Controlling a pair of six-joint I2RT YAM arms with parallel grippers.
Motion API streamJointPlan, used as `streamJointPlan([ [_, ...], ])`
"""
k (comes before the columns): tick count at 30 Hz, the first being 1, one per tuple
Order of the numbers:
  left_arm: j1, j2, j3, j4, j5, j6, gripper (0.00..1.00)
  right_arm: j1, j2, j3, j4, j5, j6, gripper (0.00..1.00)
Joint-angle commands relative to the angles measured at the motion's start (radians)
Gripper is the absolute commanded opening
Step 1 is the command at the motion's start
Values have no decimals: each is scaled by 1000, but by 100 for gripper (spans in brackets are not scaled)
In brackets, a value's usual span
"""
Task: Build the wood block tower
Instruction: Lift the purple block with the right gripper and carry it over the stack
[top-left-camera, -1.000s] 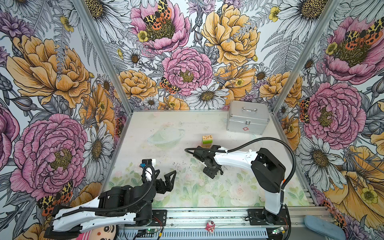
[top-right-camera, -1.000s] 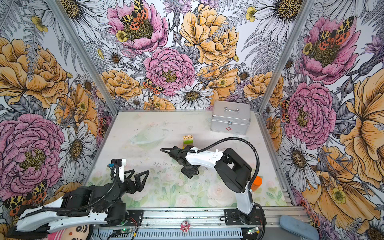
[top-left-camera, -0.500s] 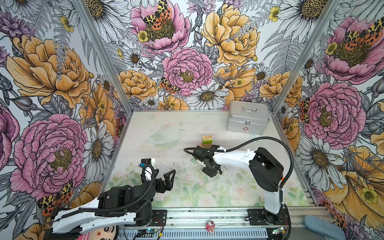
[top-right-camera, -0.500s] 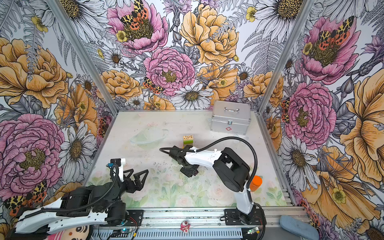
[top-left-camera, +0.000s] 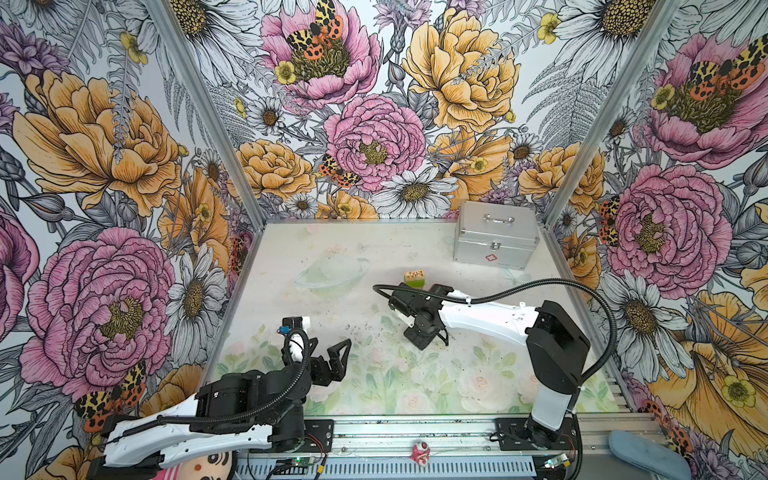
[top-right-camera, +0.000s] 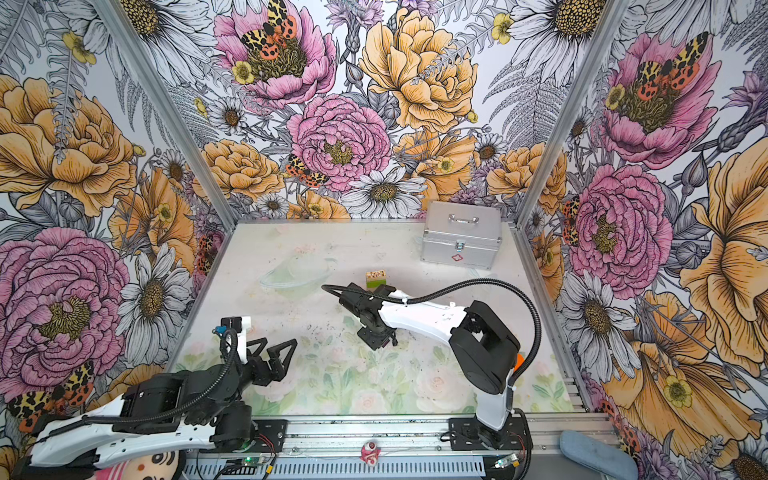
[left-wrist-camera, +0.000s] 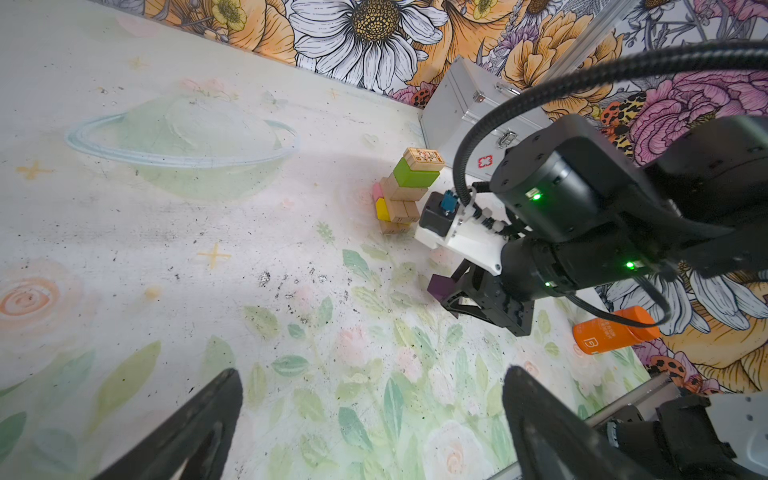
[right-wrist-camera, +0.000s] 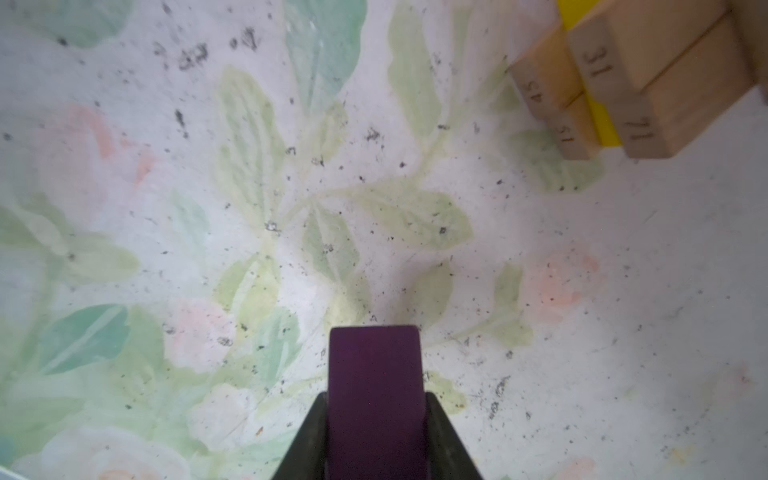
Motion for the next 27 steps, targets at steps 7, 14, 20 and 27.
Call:
streamJointPlan([
  [7,11,39,75,-6,-36,45,99,-7,-74,213,-119,59,29,28],
  [14,17,110,120,20,-64,101,99,-42,21,462,-240,129,11,28],
  [20,75,168,142,96,-39,177,99,-94,152,730,-376,166,53,28],
  [27,239,249,127,182,129,248,99,-159,311,987,-499,150,123,28],
])
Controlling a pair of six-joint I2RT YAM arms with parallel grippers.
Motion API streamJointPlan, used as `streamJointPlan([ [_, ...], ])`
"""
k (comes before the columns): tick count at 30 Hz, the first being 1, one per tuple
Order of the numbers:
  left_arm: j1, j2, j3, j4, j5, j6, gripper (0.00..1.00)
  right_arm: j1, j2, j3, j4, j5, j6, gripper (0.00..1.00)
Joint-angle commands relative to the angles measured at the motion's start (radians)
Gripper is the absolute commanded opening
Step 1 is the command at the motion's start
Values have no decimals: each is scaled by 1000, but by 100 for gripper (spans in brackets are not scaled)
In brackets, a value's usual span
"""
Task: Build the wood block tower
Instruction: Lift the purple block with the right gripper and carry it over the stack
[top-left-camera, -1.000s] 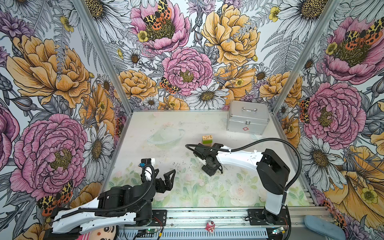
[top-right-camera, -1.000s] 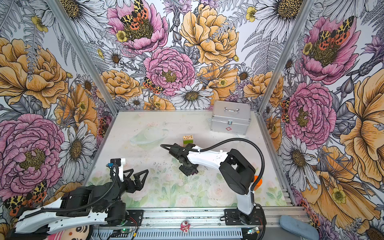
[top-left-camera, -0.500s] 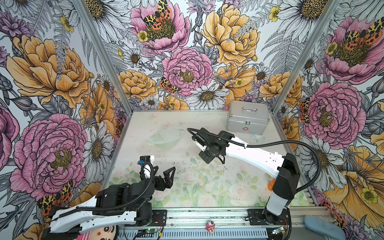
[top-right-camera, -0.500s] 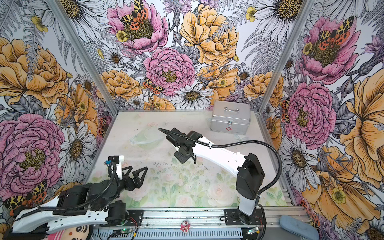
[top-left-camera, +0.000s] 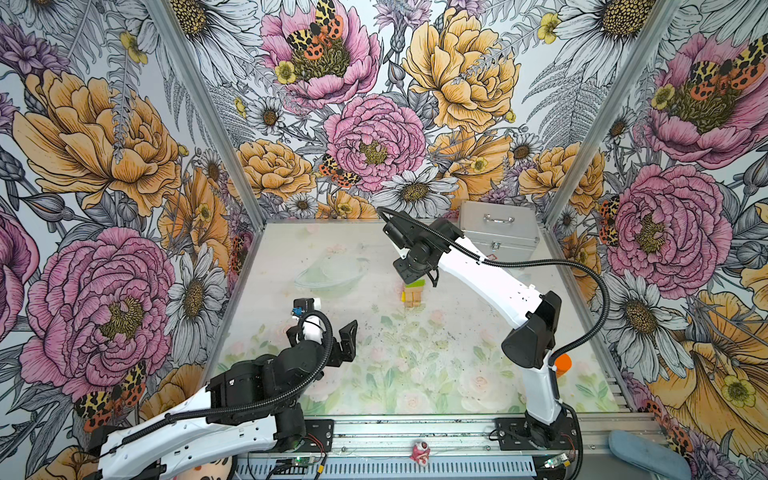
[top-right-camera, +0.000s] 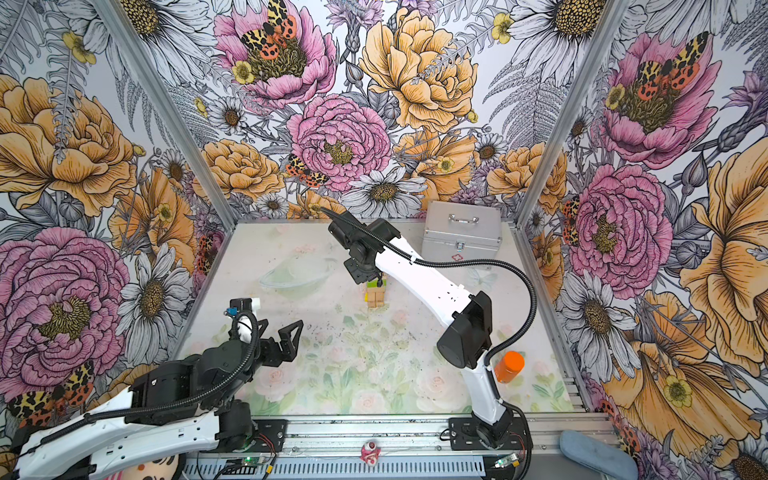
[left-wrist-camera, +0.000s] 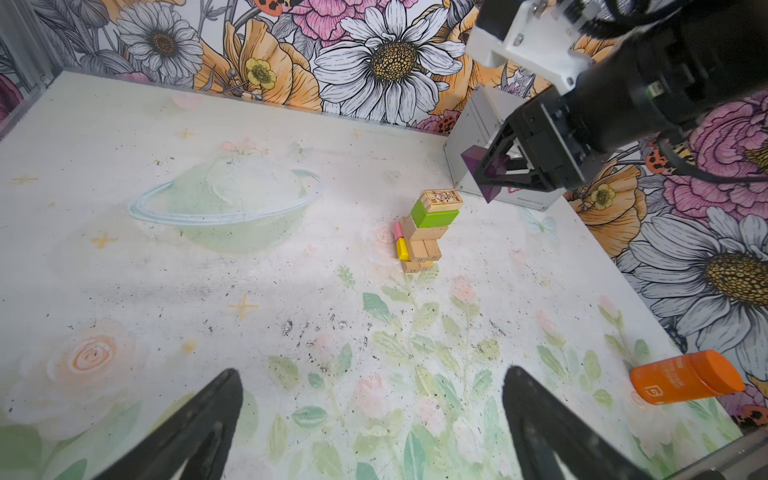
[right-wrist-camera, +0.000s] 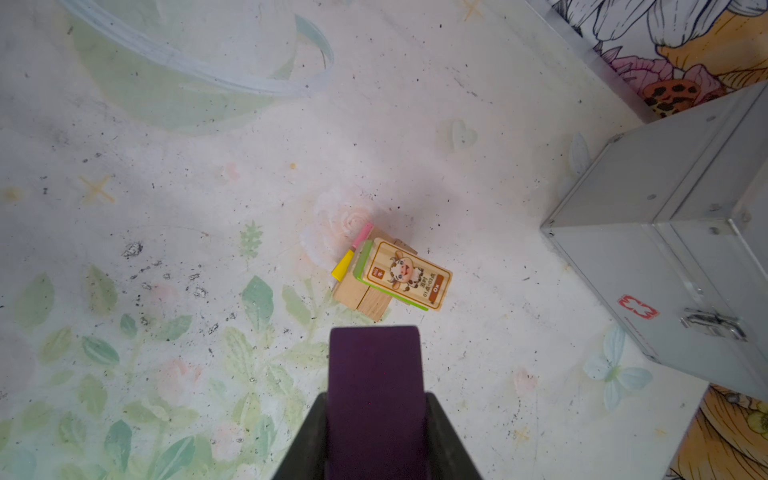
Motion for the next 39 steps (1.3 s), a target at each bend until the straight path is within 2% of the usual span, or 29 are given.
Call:
streamJointPlan([
  [1,73,32,5,64,114,64,99,-28,51,97,-92,2,52,28],
  [6,176,43,-13,108,220,104,99,-67,91,124,-102,-47,66,29],
  [8,207,44,-17,118,247,116,99,-70,97,125,-96,-65,35,29],
  [11,247,45,-25,133,285,134,99,-70,90,114,-74,-82,-63,28],
  [14,287,49,-31,143,326,145,99,-77,54,59,-49,-76,-214,28],
  [21,373,77,-12,150,405,181,99,-145,-63,-56,26,-261,-428,28],
  [26,440,124,28,150,474,213,99,-179,-32,-23,28,-284,-538,28],
  [31,482,203,72,153,496,233,99,-211,10,38,-16,-299,-653,28],
  [39,492,304,120,175,502,246,99,-225,41,81,-40,-342,-795,28],
])
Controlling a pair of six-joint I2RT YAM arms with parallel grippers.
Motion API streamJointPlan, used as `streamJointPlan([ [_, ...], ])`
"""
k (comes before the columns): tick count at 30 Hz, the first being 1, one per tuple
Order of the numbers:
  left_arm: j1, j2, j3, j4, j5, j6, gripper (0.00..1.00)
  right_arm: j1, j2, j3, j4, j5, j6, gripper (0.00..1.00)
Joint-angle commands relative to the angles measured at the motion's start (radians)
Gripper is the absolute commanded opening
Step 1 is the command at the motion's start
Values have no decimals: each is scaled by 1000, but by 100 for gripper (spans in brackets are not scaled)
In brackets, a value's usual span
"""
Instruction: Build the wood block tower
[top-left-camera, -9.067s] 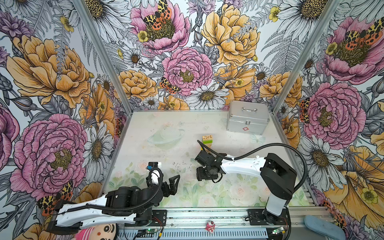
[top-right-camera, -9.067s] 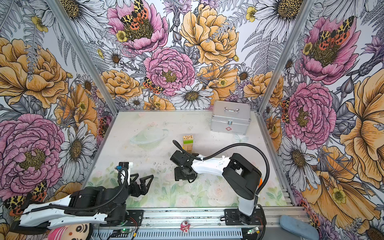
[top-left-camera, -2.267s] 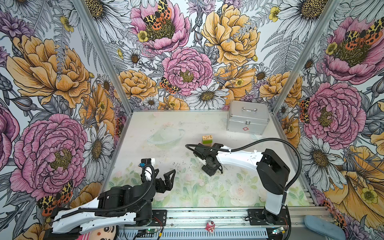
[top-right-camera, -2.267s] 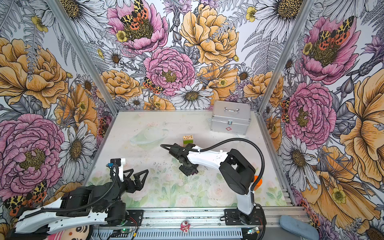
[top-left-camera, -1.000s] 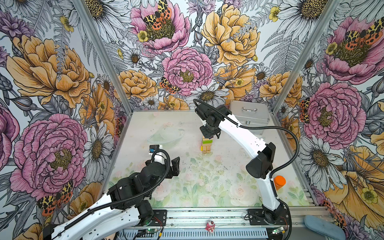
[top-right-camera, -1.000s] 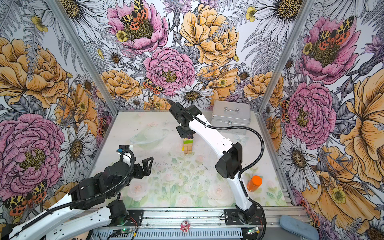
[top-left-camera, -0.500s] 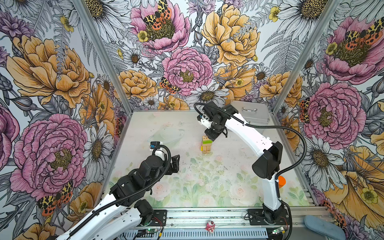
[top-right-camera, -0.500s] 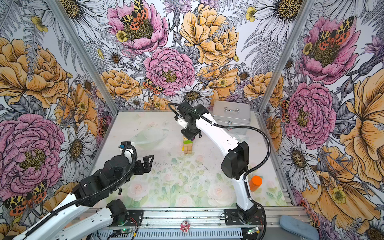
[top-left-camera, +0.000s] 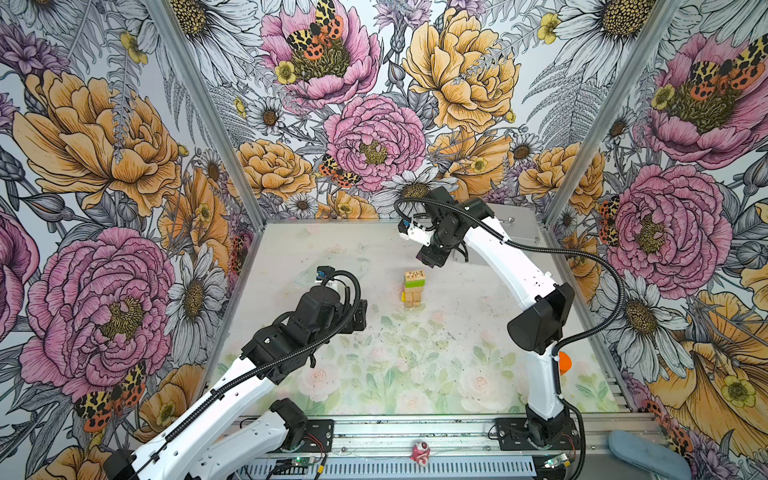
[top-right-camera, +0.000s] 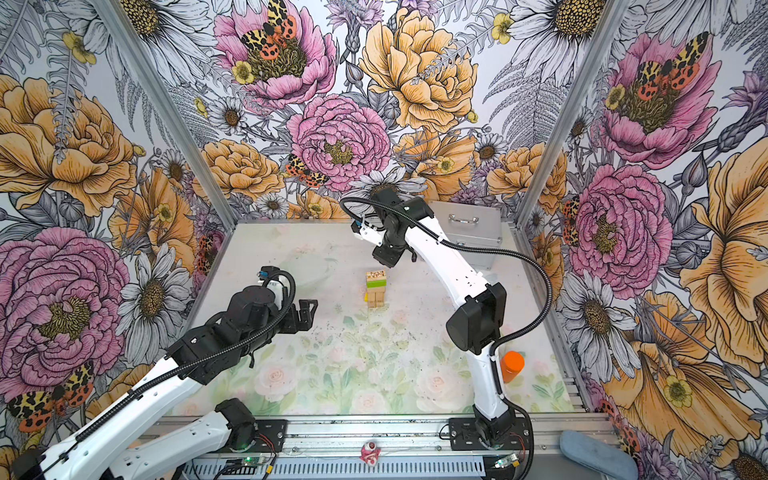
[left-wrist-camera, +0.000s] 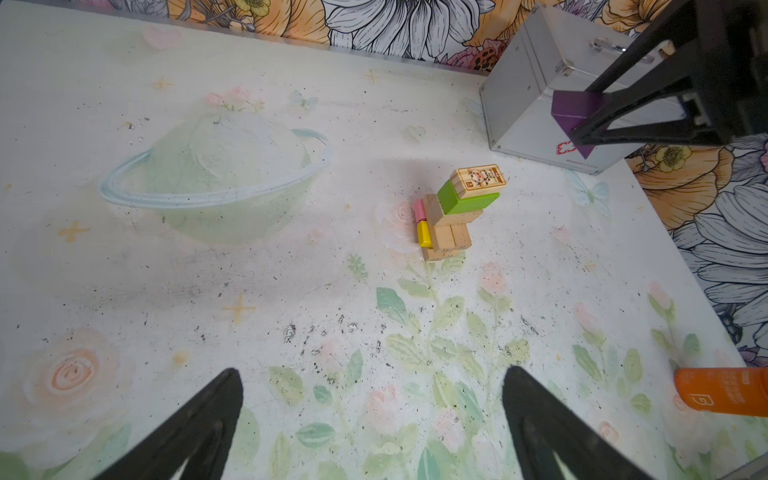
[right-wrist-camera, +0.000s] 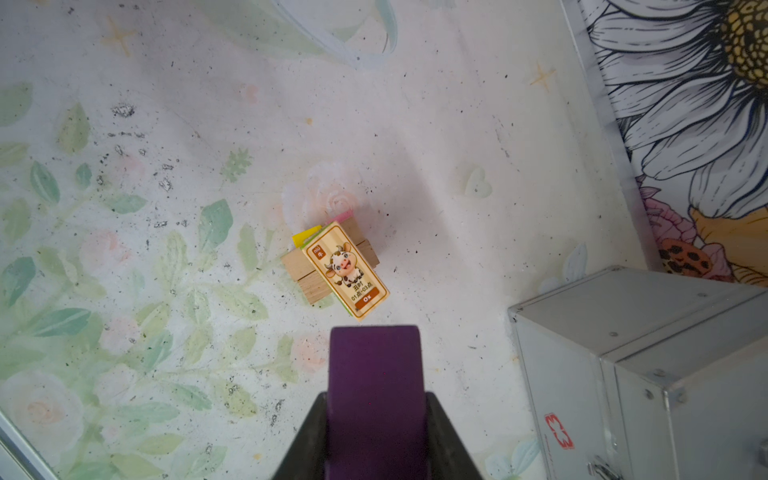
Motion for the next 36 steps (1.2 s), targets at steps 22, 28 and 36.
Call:
streamJointPlan([
  [22,31,28,11,65,13,3,99,-14,129,79,-77,-65,-237,28],
  [28,34,65,38,67,15,9,99,-23,108,42,-73,-142,-280,28],
  [36,34,108,54,87,30,15,99,-29,124,42,-55,-132,-299,28],
])
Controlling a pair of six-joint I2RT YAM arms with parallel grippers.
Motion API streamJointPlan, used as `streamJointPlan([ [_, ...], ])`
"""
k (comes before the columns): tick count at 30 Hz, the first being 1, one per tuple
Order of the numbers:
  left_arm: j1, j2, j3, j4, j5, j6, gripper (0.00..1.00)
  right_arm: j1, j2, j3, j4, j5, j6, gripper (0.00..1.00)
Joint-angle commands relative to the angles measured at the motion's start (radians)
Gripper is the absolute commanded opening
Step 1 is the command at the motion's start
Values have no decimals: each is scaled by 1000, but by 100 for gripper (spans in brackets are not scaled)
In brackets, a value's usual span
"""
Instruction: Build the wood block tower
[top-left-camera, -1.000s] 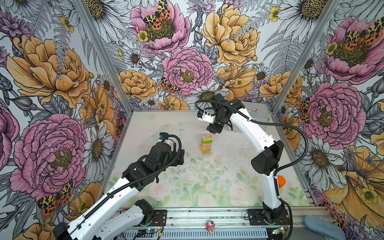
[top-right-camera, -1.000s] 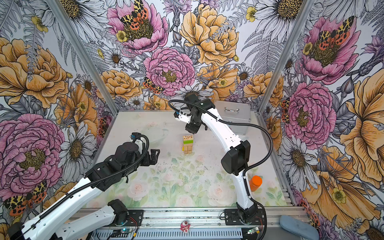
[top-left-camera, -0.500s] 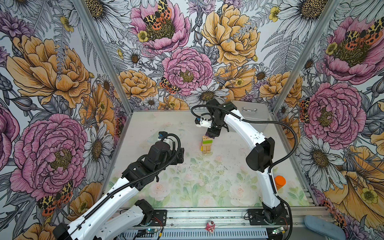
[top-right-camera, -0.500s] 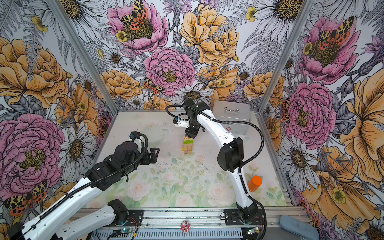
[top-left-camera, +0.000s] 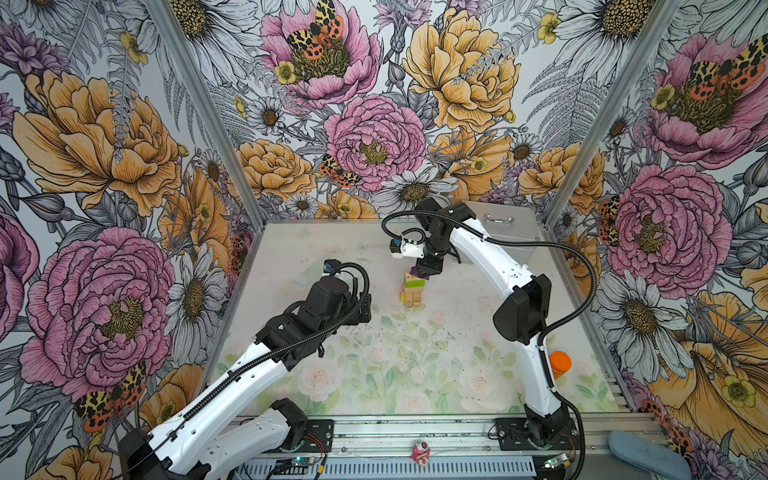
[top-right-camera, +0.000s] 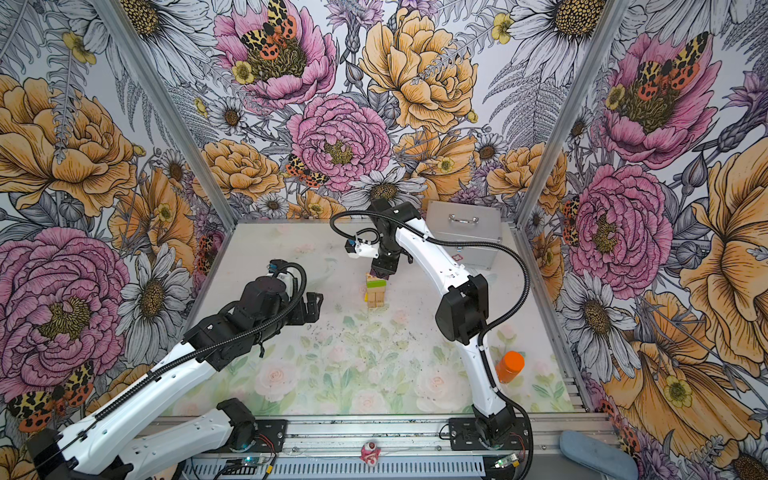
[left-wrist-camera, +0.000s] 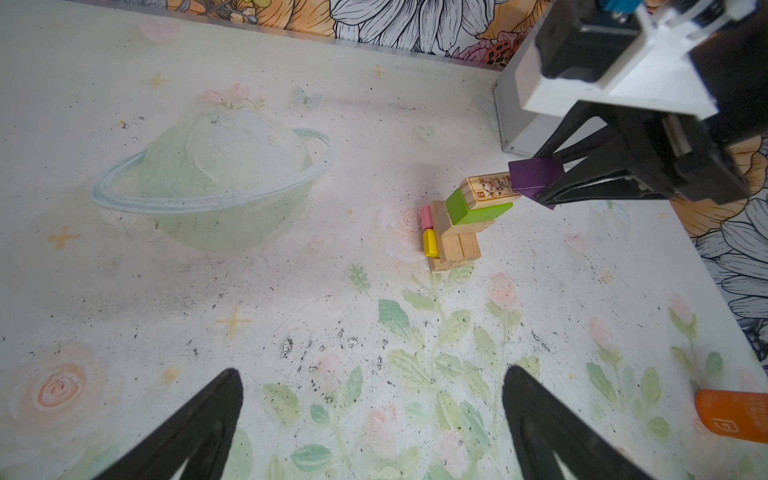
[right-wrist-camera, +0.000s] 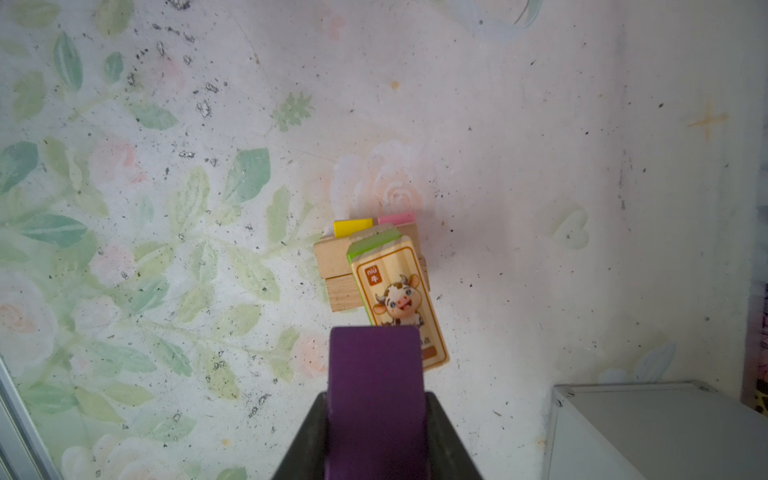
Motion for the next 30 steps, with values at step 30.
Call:
streamJointPlan([
  [30,12,-24,18,39,24,25,99,20,40,36,71,13,17,32],
])
